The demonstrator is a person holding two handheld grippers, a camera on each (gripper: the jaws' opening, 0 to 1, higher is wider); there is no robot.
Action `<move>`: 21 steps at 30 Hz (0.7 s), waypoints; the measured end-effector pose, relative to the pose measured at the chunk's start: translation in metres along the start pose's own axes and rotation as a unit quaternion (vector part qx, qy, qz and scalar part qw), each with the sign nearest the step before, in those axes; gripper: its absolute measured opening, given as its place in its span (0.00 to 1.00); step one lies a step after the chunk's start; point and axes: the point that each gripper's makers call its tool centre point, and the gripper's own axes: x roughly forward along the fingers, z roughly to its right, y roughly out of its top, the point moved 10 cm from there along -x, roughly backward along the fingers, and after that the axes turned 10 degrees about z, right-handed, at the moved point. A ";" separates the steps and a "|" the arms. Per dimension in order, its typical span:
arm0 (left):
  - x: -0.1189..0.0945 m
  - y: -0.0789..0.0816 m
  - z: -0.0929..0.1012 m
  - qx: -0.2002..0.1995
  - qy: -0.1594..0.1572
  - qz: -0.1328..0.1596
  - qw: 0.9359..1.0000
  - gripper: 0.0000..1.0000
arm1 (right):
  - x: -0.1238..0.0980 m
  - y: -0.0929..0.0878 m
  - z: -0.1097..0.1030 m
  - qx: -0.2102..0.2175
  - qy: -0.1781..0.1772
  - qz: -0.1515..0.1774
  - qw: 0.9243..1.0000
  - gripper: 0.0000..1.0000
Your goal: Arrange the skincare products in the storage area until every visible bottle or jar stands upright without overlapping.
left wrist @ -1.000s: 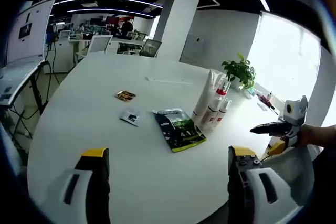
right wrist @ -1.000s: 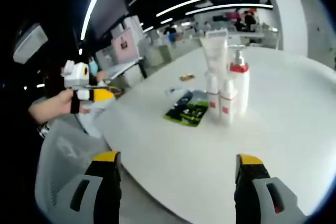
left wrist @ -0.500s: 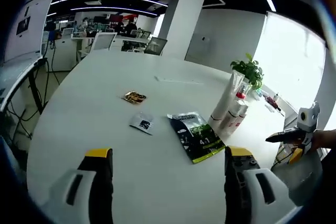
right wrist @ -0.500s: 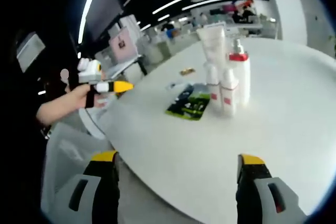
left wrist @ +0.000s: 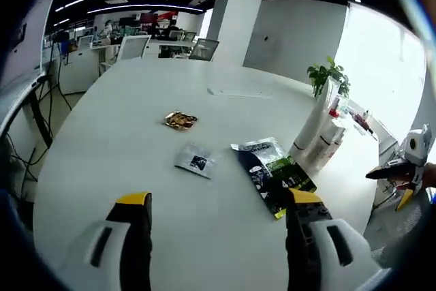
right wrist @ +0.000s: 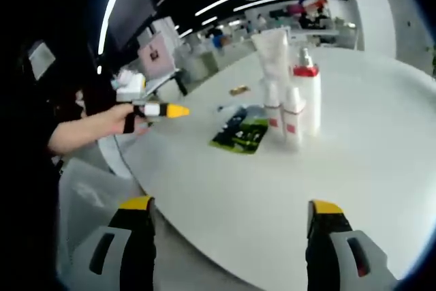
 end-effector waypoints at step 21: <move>0.070 -0.003 -0.018 0.104 -0.001 -0.027 0.994 0.67 | 0.000 -0.002 0.002 0.005 -0.006 -0.006 1.000 0.93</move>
